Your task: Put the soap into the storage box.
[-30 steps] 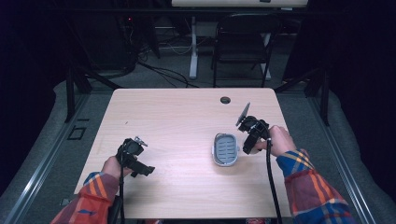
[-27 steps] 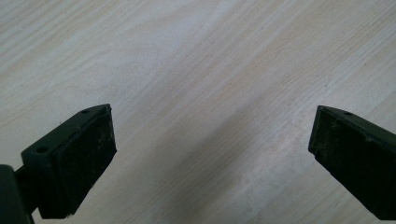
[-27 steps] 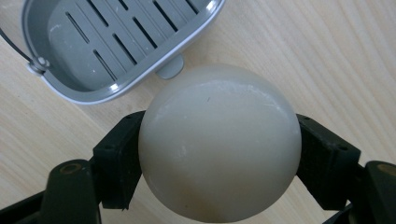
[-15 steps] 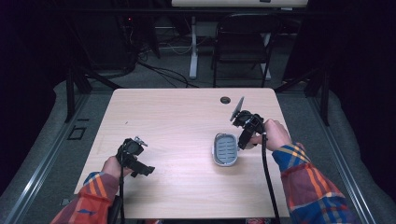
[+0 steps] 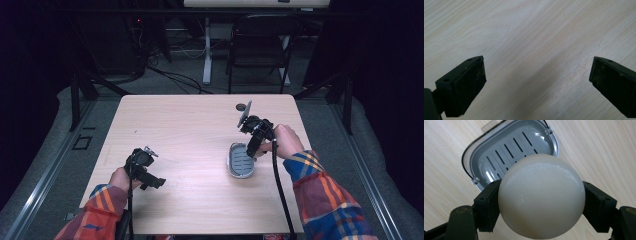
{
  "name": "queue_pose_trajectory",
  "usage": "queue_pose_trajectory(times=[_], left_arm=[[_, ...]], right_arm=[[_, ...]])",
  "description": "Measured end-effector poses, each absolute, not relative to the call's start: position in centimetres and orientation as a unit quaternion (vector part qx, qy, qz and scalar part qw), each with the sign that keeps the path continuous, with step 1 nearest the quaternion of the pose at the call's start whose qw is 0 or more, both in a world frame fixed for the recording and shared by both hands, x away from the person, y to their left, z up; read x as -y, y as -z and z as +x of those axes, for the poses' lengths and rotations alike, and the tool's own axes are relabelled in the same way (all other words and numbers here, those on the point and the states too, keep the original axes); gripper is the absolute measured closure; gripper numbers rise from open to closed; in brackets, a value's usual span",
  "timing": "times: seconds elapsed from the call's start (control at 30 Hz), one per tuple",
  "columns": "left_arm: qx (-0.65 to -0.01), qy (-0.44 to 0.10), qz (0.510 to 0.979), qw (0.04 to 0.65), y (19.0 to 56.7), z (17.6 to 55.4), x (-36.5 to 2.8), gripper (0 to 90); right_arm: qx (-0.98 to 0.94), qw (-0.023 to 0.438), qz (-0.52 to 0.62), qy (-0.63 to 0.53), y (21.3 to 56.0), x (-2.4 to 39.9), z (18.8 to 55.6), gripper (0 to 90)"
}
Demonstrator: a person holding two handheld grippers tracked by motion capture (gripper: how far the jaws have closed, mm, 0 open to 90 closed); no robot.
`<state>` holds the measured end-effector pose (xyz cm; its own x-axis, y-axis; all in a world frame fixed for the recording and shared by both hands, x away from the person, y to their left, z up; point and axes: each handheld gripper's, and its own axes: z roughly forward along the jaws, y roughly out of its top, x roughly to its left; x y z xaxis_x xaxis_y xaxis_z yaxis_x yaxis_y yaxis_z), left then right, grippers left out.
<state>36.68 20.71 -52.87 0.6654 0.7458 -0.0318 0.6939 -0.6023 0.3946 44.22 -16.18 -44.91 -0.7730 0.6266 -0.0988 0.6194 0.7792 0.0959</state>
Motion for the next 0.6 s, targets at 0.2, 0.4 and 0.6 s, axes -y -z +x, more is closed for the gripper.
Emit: queue_pose_trajectory(times=[0.2,0.4,0.6], left_arm=[[-0.404,-0.068,0.892,0.190,52.9,36.7,-20.7,0.5],[-0.404,-0.068,0.892,0.192,52.9,36.7,-20.7,0.5],[-0.404,-0.067,0.892,0.192,52.9,36.7,-20.8,0.5]], right_arm=[[-0.944,0.061,0.323,-0.029,45.0,15.1,44.4,24.6],[-0.946,0.056,0.318,-0.029,45.2,14.3,44.5,24.6],[-0.948,0.049,0.312,-0.030,45.8,13.6,44.6,24.6]])
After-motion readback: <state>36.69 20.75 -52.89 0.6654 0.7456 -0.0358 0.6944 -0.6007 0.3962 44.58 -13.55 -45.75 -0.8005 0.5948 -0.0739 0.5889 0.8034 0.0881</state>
